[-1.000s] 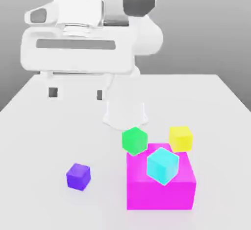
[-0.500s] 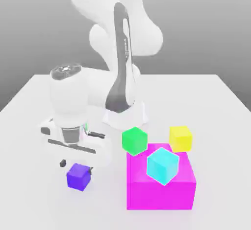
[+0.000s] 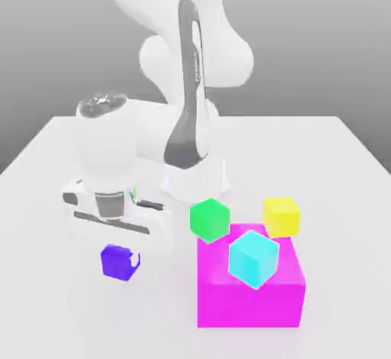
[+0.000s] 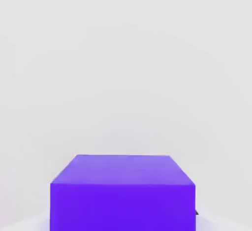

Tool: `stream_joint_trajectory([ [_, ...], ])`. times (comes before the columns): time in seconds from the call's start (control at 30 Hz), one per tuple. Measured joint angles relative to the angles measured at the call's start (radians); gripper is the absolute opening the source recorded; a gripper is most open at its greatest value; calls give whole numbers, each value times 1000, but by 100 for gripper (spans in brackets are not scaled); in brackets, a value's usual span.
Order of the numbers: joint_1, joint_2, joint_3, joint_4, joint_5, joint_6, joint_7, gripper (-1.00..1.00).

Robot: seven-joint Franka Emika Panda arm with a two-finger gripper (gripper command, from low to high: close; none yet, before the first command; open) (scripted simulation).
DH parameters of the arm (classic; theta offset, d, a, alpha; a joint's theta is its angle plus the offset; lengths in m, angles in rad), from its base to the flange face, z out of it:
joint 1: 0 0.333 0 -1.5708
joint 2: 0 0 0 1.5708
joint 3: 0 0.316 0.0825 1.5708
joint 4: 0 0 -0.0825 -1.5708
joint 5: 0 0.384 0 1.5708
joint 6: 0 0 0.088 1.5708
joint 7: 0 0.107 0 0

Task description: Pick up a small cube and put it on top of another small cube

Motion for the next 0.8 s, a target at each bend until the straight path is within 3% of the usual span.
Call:
stream_joint_trajectory([
  [0.23, 181, -243, 164, 15, 52, -255, 169, -100],
  [0.53, 436, -563, 351, -11, 149, -545, 227, -100],
  [0.73, 450, -441, 393, -80, 168, -353, 204, -100],
  [0.77, 449, -422, 397, -87, 169, -328, 205, 100],
  [0.8, 449, -422, 397, -87, 169, -328, 205, 100],
])
